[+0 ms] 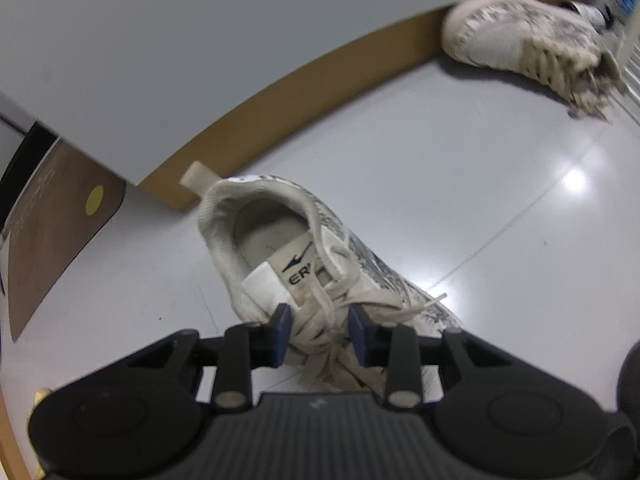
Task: Organize scattered shoes
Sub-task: 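Lift the white sneaker upright and pull it along the floor with the left tool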
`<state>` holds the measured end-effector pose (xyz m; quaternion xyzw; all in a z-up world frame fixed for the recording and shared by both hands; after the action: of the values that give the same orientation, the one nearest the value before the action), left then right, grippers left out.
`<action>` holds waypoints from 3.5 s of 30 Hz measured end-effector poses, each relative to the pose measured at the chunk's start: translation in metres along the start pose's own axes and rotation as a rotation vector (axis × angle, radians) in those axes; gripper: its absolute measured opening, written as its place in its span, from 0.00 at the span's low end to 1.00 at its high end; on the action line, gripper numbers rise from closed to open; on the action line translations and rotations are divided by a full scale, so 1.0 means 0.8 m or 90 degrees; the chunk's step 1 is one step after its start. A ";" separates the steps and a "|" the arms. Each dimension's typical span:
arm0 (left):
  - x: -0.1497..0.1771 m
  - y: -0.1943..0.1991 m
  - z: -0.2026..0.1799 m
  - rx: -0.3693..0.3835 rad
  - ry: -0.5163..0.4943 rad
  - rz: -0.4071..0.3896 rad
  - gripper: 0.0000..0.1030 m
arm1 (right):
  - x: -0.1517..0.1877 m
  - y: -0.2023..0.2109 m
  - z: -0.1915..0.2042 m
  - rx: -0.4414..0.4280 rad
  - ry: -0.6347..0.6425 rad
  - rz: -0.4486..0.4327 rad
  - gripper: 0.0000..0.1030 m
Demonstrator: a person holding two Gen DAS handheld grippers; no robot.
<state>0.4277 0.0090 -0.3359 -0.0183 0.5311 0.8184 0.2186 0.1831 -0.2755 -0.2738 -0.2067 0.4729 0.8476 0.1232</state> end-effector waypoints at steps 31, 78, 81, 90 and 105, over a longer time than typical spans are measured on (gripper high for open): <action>-0.005 0.039 0.071 0.019 0.054 -0.066 0.09 | 0.006 -0.010 0.015 -0.013 0.013 0.015 0.89; 0.020 0.006 0.076 0.068 0.104 -0.034 0.10 | 0.028 -0.027 0.019 -0.009 0.031 0.059 0.89; 0.025 0.008 0.085 0.081 0.107 -0.025 0.09 | 0.029 -0.028 0.020 -0.011 0.030 0.060 0.89; 0.044 0.020 0.120 0.128 0.200 -0.079 0.07 | 0.030 -0.029 0.016 -0.007 0.031 0.064 0.89; 0.119 0.035 0.204 0.128 0.279 -0.062 0.07 | 0.032 -0.031 0.019 -0.009 0.034 0.068 0.89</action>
<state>0.3642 0.1753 -0.2657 -0.1991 0.6432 0.7263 0.1384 0.1669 -0.2491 -0.2977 -0.2046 0.4801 0.8506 0.0637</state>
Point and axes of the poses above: each gripper's, at about its wrist camera, not at the fingertips, and y roughly against the way its jaws point, z to its left, x to its underside, the point moved 5 cm from there along -y, roughly the way its jaws point, and after that the axes turned 12 degrees about -x, right-handed, at the moved point
